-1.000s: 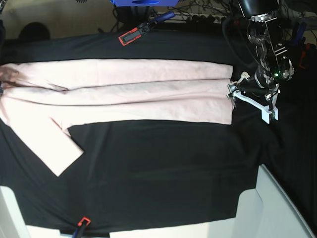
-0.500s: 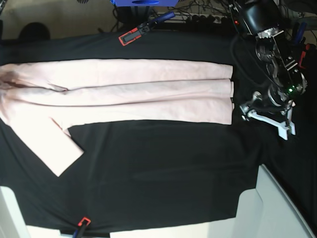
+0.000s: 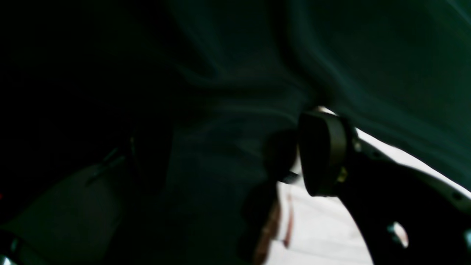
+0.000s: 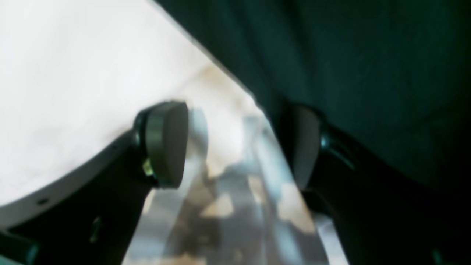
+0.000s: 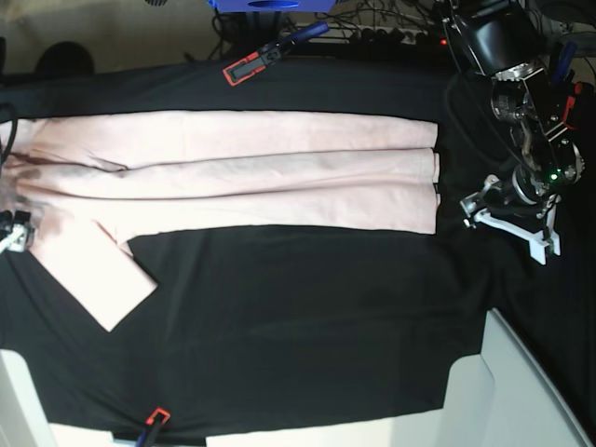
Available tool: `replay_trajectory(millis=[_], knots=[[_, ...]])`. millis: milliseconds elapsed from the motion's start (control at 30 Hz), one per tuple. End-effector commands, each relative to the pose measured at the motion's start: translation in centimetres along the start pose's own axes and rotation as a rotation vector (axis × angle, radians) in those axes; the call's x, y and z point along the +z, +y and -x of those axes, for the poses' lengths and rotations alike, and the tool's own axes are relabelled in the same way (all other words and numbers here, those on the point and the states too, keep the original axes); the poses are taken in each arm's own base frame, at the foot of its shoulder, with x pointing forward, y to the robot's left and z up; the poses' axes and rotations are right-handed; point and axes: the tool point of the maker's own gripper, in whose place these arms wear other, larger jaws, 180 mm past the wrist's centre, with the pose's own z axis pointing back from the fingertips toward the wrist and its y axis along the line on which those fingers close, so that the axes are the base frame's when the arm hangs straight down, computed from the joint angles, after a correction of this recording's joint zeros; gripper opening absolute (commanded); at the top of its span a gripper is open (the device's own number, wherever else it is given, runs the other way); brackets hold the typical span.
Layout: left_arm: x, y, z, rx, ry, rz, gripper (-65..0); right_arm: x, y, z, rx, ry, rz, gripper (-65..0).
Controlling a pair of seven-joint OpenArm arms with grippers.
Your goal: Fold the T-shirt properly
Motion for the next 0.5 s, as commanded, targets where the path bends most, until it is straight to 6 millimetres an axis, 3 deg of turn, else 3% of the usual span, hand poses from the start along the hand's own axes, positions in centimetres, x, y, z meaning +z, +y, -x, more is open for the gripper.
replay_trajectory(millis=[0, 100, 333, 400, 467], knots=[[0.5, 0.7, -1.5, -0.017, -0.040, -0.009, -13.3, 0.6, -1.5, -1.7, -0.005, -0.045, 0.028, -24.1], [0.7, 1.5, -1.8, -0.031, -0.045, -0.025, -13.3, 0.5, -1.6, -1.1, -0.018, -0.044, 0.029, -24.1], [0.7, 1.5, -1.7, -0.029, -0.041, -0.023, -13.3, 0.1, -0.9, -0.5, -0.020, -0.035, 0.016, -25.2], [0.7, 1.4, -1.9, -0.027, -0.047, -0.020, -13.3, 0.1, -0.8, -0.5, -0.020, -0.034, 0.015, -32.1], [0.6, 0.9, -2.0, -0.019, -0.050, -0.011, -13.1, 0.1, -0.8, -0.5, -0.020, -0.031, 0.015, -47.7]])
